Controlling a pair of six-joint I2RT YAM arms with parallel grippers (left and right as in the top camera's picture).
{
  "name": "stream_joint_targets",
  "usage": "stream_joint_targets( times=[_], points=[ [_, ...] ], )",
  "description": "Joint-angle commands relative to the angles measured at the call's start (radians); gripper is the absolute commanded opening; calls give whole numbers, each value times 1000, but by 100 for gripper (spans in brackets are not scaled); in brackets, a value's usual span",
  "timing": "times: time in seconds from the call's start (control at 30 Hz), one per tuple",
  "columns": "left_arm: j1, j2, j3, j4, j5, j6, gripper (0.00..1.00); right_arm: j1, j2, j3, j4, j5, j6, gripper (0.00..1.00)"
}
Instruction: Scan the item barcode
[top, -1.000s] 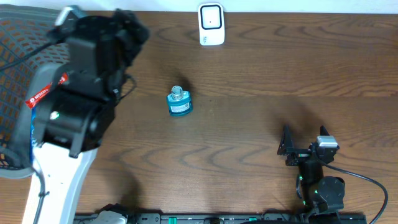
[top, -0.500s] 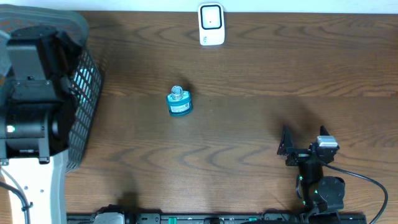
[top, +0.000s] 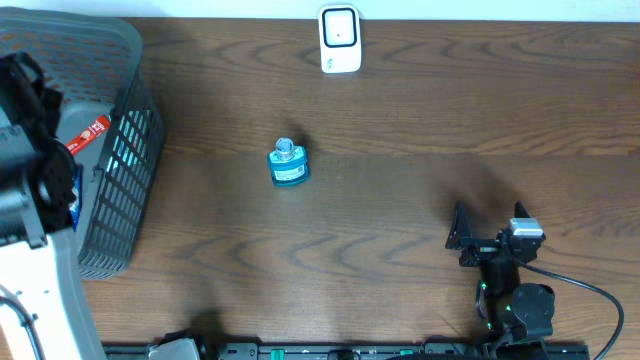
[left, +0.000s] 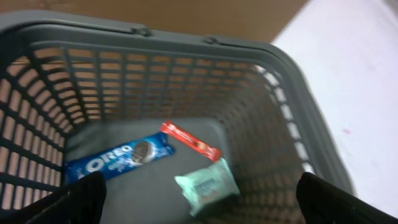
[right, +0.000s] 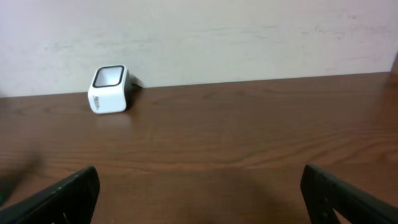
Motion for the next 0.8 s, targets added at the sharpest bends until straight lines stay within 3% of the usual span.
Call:
stream_joint_targets(
  times=[0.0,0.13,0.43,0.77],
  points=[
    [60,79,16,-2,-22,17,98,10,-3,-1,-3,13,-13,99],
    [117,175,16,-2,-22,18,98,10,-3,-1,-3,13,-13,99],
    [179,369,15,-17,-22,148,98,10,-3,-1,-3,13,-13,99],
    [196,452,14,-38,-23,190,98,10,-3,-1,-3,13,-13,99]
  ],
)
